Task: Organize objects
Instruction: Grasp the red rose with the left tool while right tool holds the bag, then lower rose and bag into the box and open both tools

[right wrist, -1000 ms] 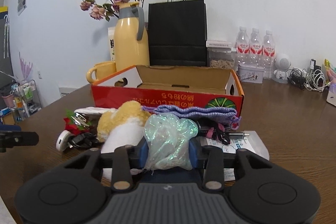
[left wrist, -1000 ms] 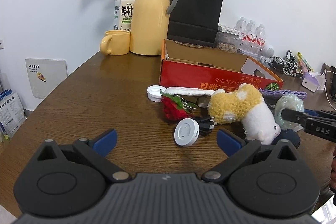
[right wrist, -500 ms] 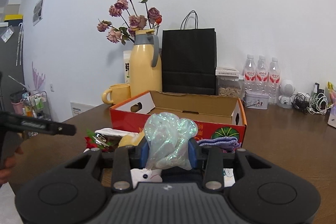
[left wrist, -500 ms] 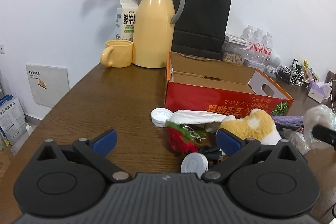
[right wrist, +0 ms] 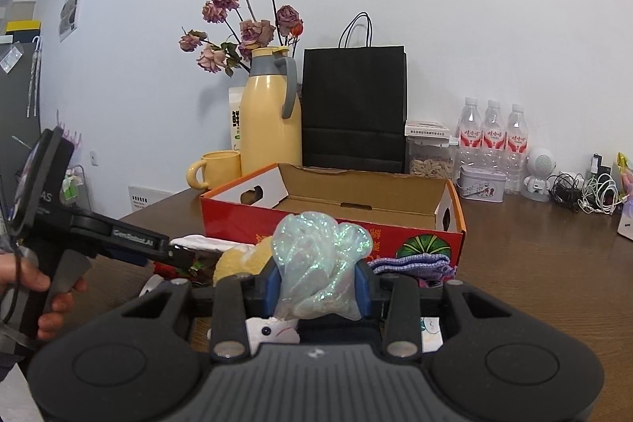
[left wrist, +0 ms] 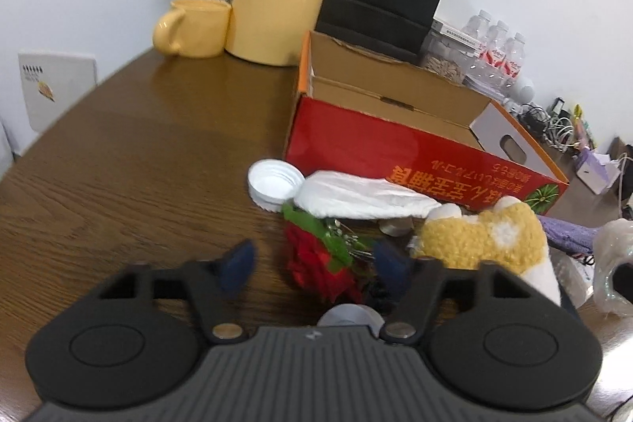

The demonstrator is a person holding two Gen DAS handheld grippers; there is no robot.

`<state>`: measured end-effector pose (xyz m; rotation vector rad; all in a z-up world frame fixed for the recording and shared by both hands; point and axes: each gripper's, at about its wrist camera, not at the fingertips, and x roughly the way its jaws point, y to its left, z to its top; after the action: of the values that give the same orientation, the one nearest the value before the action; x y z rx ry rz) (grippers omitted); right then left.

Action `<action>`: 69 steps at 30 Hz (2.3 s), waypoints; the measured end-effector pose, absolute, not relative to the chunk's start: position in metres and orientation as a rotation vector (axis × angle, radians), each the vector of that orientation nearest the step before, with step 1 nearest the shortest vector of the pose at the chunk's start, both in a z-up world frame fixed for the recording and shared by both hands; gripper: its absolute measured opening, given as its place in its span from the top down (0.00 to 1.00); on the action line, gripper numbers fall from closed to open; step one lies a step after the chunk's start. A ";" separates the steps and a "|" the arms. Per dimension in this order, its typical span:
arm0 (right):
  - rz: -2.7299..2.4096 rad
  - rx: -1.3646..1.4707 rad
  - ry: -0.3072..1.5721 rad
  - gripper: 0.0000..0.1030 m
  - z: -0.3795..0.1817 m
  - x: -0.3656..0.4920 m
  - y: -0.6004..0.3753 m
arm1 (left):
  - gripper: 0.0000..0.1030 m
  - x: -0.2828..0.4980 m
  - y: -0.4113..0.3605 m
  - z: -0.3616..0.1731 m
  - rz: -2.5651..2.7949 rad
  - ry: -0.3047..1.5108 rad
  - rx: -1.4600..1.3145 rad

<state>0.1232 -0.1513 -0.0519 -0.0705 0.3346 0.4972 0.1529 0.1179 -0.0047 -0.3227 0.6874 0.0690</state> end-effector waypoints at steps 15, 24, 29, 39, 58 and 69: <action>0.511 -0.068 0.320 0.65 -0.052 0.123 -0.148 | 0.65 0.124 0.120 0.013 0.084 0.583 -0.322; 0.530 -0.069 0.269 0.65 -0.038 0.121 -0.144 | 0.65 0.111 0.104 0.066 0.050 0.431 -0.255; 0.540 -0.078 0.222 0.65 -0.022 0.128 -0.139 | 0.65 0.127 0.089 0.094 0.025 0.373 -0.208; 0.523 -0.113 0.209 0.65 0.017 0.197 -0.124 | 0.65 0.195 0.059 0.119 0.037 0.389 -0.104; 0.371 -0.210 0.635 0.64 -0.041 0.355 -0.090 | 0.65 0.315 0.058 0.053 0.134 0.685 -0.105; 0.377 -0.195 0.637 0.43 -0.040 0.355 -0.095 | 0.36 0.310 0.060 0.043 0.135 0.690 -0.100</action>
<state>0.3547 -0.0947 -0.0402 -0.1949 0.6374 0.3768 0.3101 0.0599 0.0435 -0.0996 0.6902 0.1351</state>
